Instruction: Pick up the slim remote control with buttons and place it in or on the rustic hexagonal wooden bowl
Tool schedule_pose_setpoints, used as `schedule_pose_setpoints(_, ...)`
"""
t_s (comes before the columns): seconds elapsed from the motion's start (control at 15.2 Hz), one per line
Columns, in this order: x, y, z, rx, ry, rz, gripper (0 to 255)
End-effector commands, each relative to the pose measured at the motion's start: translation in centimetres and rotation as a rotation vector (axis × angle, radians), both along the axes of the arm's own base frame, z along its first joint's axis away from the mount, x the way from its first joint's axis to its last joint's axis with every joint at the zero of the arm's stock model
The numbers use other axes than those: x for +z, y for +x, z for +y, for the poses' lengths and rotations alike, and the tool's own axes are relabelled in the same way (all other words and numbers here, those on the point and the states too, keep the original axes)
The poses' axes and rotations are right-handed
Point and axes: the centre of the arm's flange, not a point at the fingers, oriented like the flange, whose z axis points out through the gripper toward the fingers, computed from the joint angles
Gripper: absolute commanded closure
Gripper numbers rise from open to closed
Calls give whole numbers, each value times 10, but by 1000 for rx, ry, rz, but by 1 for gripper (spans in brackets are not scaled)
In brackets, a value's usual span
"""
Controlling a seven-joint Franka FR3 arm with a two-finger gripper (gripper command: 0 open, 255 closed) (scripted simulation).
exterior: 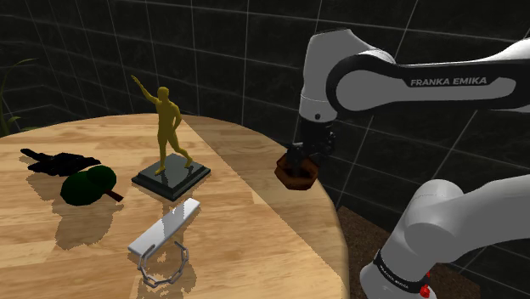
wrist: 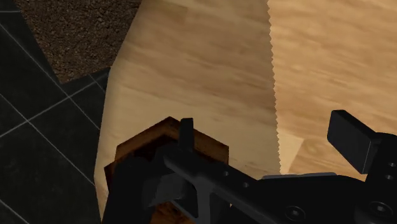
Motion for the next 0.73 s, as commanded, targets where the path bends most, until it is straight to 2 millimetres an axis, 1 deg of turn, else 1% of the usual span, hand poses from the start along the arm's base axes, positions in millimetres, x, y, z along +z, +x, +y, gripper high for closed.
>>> schedule_pose_setpoints(0.0,-11,6,22,-67,3,-5,0)
schedule_pose_setpoints(0.33,-33,25,79,-219,8,-17,0)
schedule_pose_setpoints(0.66,-55,52,133,-371,13,-28,0)
